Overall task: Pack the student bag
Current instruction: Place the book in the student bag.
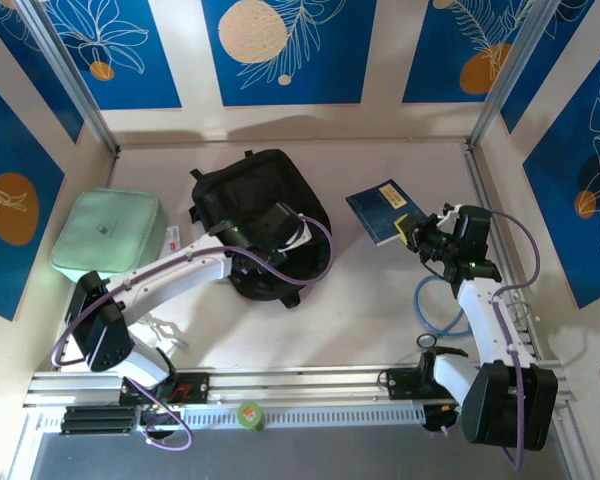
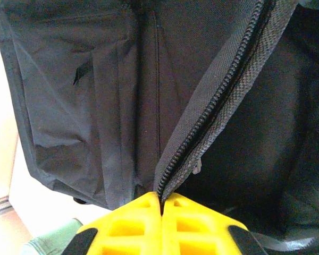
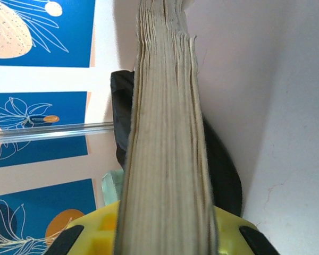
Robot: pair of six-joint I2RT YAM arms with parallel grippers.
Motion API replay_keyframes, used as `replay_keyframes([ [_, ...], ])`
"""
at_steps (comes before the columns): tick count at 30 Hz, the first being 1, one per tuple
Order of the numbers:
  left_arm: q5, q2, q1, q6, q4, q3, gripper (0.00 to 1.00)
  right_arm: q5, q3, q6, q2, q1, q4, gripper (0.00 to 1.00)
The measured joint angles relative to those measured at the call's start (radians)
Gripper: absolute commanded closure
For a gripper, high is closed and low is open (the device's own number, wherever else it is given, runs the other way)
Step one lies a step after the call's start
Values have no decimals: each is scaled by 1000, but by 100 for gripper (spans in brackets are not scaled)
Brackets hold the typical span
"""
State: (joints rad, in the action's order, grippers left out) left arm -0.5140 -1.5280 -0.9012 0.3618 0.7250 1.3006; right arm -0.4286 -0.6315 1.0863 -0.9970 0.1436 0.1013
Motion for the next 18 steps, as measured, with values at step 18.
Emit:
replay_keyframes([
  [18,-113,59,5,-47,-312,34,100,-178,74,-174,199,-25,162,95],
])
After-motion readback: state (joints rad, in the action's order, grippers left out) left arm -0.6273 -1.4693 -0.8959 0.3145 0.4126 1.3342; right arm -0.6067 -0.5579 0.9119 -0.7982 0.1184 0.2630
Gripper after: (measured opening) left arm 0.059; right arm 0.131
